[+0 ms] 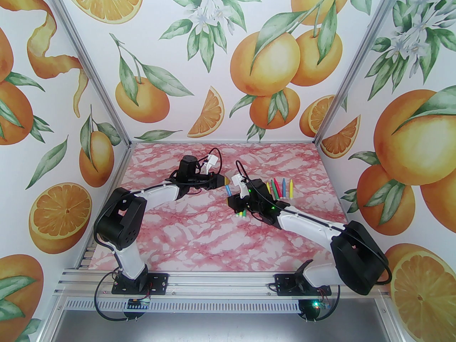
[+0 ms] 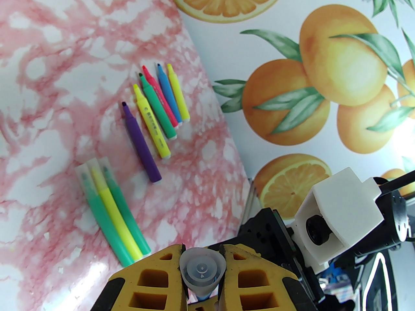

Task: Open the pen caps

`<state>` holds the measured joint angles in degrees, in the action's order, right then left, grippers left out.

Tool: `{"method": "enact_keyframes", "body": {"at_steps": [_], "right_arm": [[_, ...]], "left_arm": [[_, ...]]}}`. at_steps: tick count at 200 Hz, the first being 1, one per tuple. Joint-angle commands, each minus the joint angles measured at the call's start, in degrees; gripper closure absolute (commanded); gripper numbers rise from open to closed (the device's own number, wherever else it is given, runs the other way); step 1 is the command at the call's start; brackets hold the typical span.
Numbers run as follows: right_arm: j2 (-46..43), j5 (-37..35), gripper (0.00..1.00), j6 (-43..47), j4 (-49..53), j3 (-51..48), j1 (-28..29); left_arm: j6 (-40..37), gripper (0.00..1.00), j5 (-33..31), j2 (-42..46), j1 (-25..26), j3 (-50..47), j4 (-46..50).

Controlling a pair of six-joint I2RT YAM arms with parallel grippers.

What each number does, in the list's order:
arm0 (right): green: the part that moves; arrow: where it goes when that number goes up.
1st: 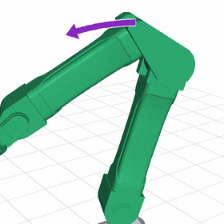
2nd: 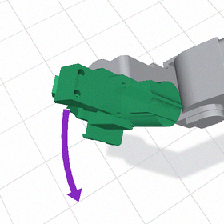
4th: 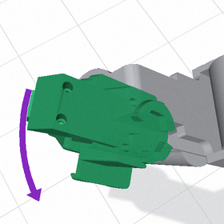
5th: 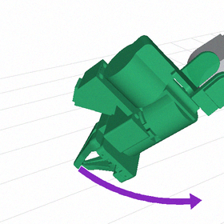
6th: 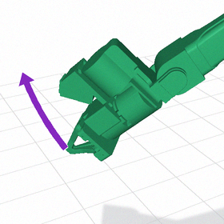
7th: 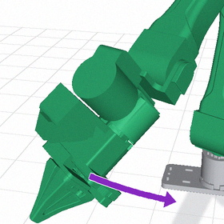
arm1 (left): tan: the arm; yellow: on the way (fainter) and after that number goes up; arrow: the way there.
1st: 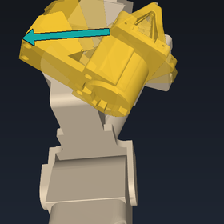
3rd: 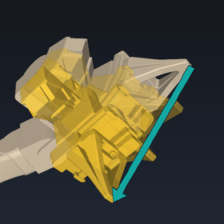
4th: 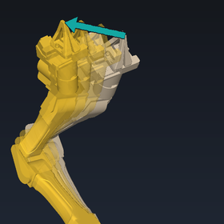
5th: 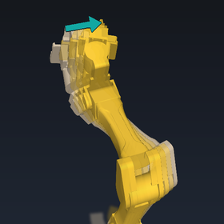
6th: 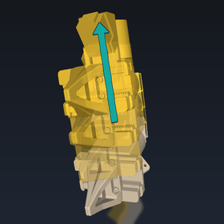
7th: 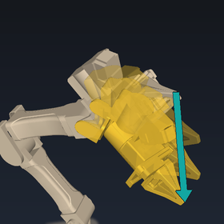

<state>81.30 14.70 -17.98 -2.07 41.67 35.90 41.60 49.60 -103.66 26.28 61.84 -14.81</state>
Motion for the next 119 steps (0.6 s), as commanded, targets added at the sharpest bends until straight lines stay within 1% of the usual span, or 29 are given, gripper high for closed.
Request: {"method": "enact_keyframes", "body": {"at_steps": [1, 28, 47, 62, 79, 89, 119], "right_arm": [[-0.5, 2.2, 1.0, 1.1, 8.9, -3.0, 0.4], [-0.6, 2.7, 1.0, 1.2, 9.6, -3.4, 0.4], [-1.0, 2.4, 1.0, 1.2, 9.9, -3.7, 0.3], [-1.6, 1.1, 1.0, 1.2, 10.3, -3.5, 0.4], [-2.2, -2.3, 1.0, 1.1, 11.4, -2.6, 0.3], [-2.3, -5.7, 1.0, 1.0, 12.1, -2.0, 0.3], [-1.1, -13.1, 1.0, -0.8, 12.6, -0.5, -1.6]], "left_arm": [[-3.7, 1.0, -10.6, 0.9, -3.3, 5.4, 0.1], [-8.4, 1.0, -13.5, 2.4, -3.5, 7.2, 5.6], [-9.3, 1.0, -13.3, 2.7, -3.8, 8.2, 6.7], [-11.2, 1.0, -13.0, 2.4, -3.8, 9.6, 9.5], [-15.0, 1.0, -14.3, 2.1, -3.8, 11.5, 15.4], [-17.8, 1.0, -15.7, 2.1, -4.0, 12.6, 20.0], [-26.8, 1.0, -23.3, 1.8, -3.9, 15.3, 33.6]]}}
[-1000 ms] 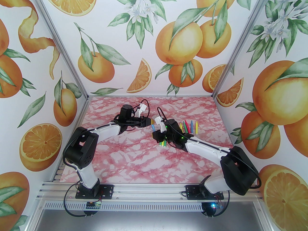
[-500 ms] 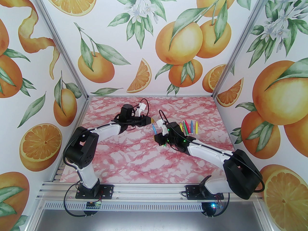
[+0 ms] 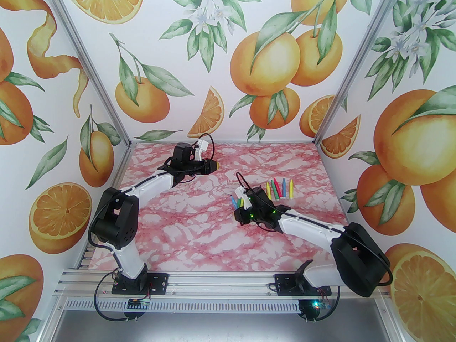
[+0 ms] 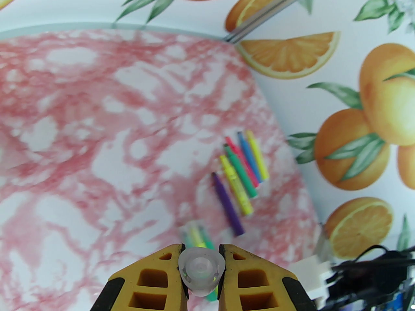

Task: Open the pen caps

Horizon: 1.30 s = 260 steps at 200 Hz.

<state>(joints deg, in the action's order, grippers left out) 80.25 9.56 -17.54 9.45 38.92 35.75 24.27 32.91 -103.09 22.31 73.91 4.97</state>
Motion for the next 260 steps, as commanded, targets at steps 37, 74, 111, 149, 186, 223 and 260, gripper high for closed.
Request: {"method": "enact_keyframes", "body": {"at_steps": [37, 74, 111, 149, 186, 223, 260], "right_arm": [[2.3, -14.3, 1.0, -5.2, 0.4, 3.8, -5.0], [4.8, -19.2, 1.0, -8.0, 1.3, 5.8, -7.5], [8.1, -23.8, 1.0, -10.1, 3.5, 7.2, -8.2], [11.7, -24.4, 1.0, -10.8, 3.7, 8.4, -9.1], [14.8, -23.4, 1.0, -10.8, 4.1, 10.3, -10.2], [17.7, -22.2, 1.0, -10.4, 5.0, 11.9, -10.8], [19.0, -22.7, 1.0, -9.2, 6.3, 12.6, -11.1]], "left_arm": [[-16.4, 1.0, -17.2, -0.5, 0.0, 5.1, 25.7], [-18.9, 1.0, -24.9, -4.4, -0.1, 6.1, 31.2], [-19.3, 1.0, -28.3, -7.2, -0.1, 6.1, 32.0], [-19.8, 1.0, -30.7, -9.6, -0.2, 6.7, 32.6], [-20.2, 1.0, -32.4, -11.5, -0.4, 7.0, 33.0], [-20.3, 0.96, -33.5, -13.0, -0.7, 7.2, 33.2], [-20.7, 0.91, -34.3, -14.1, -1.0, 7.6, 33.3]]}}
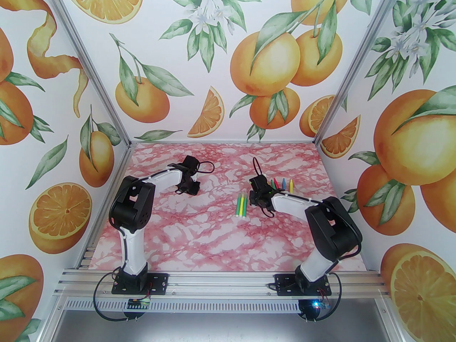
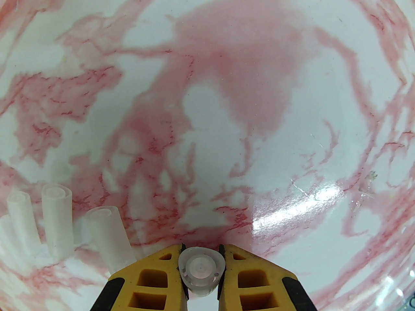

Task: Open the pen caps

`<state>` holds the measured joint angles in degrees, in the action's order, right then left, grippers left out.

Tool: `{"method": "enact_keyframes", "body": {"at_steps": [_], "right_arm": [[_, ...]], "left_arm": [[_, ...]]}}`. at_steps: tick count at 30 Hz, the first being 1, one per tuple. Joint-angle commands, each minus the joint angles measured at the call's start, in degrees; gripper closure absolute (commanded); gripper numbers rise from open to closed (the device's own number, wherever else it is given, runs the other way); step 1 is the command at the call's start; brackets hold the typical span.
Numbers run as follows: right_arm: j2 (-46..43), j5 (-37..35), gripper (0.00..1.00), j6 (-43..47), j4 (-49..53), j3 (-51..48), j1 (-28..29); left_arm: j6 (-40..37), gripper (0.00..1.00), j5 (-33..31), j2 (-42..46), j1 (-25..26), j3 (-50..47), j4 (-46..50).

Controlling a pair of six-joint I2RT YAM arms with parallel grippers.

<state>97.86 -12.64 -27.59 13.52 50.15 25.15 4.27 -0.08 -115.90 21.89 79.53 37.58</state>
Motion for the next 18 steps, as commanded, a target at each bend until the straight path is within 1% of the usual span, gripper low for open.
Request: {"method": "enact_keyframes", "body": {"at_steps": [1, 3, 5, 8, 13, 14, 16, 18], "right_arm": [[1.4, -0.5, 1.0, 0.8, 2.2, 1.3, -0.5], [1.7, -0.5, 0.99, 1.0, 2.6, 1.5, -0.6], [2.0, -0.5, 0.97, 1.3, 3.0, 1.8, -0.7], [2.6, -0.8, 0.92, 1.6, 3.6, 2.3, -0.6], [3.2, -1.1, 0.89, 1.7, 4.4, 3.1, -0.6], [3.5, -1.0, 0.87, 1.6, 4.9, 3.6, -0.6], [3.5, -1.0, 0.84, 1.7, 5.2, 3.8, -0.6], [3.5, -0.9, 0.79, 1.9, 5.6, 4.0, -0.6]], "left_arm": [[-0.7, 0.91, -1.4, -1.3, -0.6, 2.0, 0.7], [-0.8, 0.89, -1.8, -1.7, -0.7, 2.4, 1.0], [-0.8, 0.83, -1.9, -2.0, -0.7, 2.6, 1.3], [-0.8, 0.8, -1.6, -2.0, -0.7, 2.6, 1.3], [-0.8, 0.76, -1.3, -1.7, -0.7, 2.7, 1.3], [-0.7, 0.75, -1.1, -0.7, -0.7, 2.2, 0.3], [-0.5, 0.7, 0.2, 0.8, -0.8, 1.3, -0.6], [-0.6, 0.66, 1.5, 1.9, -0.8, 1.4, -0.9]]}}
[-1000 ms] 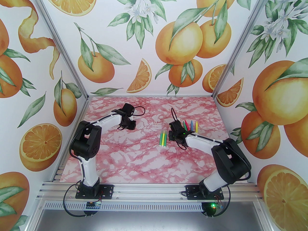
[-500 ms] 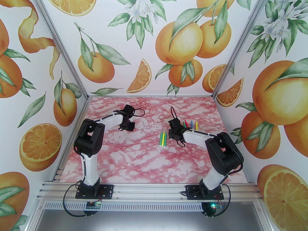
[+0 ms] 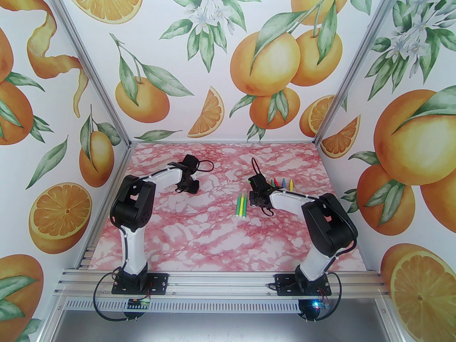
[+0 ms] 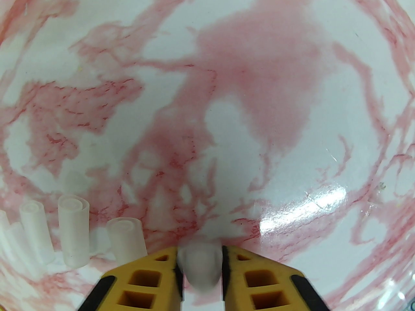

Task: Open the pen caps

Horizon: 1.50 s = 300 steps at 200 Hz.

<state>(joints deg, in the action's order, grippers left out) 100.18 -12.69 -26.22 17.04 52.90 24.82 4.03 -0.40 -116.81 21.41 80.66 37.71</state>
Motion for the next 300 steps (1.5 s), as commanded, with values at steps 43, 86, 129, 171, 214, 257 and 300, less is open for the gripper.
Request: {"method": "enact_keyframes", "body": {"at_steps": [43, 86, 129, 171, 214, 257, 300], "right_arm": [[-0.3, -1.0, 0.68, 0.9, 3.3, 1.8, -0.3], [-4.2, 1.5, 0.61, 1.6, 2.7, 1.2, -0.2], [-8.9, 3.1, 0.58, 0.1, 3.9, -0.1, 0.2], [-11.9, 4.7, 0.54, -1.8, 4.8, -1.9, 2.8], [-10.7, 4.2, 0.53, -2.9, 4.8, -2.4, 6.6], [-8.6, 5.8, 0.54, -4.3, 3.2, -3.4, 8.0], [-6.1, 6.5, 0.56, -5.1, 2.5, -3.4, 9.0]], "left_arm": [[-0.6, 0.6, 4.7, 6.4, -0.3, -0.4, -1.7], [-1.4, 0.51, 10.5, 11.6, -0.3, -2.5, -4.8], [-1.1, 0.32, 16.2, 18.8, -0.2, -9.6, -13.5], [0.7, 0.3, 18.3, 21.6, -0.2, -14.2, -19.0], [5.3, 0.29, 21.3, 24.9, 0.3, -20.6, -28.4], [4.3, 0.28, 19.7, 28.5, 0.3, -22.2, -27.7], [3.9, 0.28, 19.4, 30.0, 0.4, -23.6, -27.6]]}}
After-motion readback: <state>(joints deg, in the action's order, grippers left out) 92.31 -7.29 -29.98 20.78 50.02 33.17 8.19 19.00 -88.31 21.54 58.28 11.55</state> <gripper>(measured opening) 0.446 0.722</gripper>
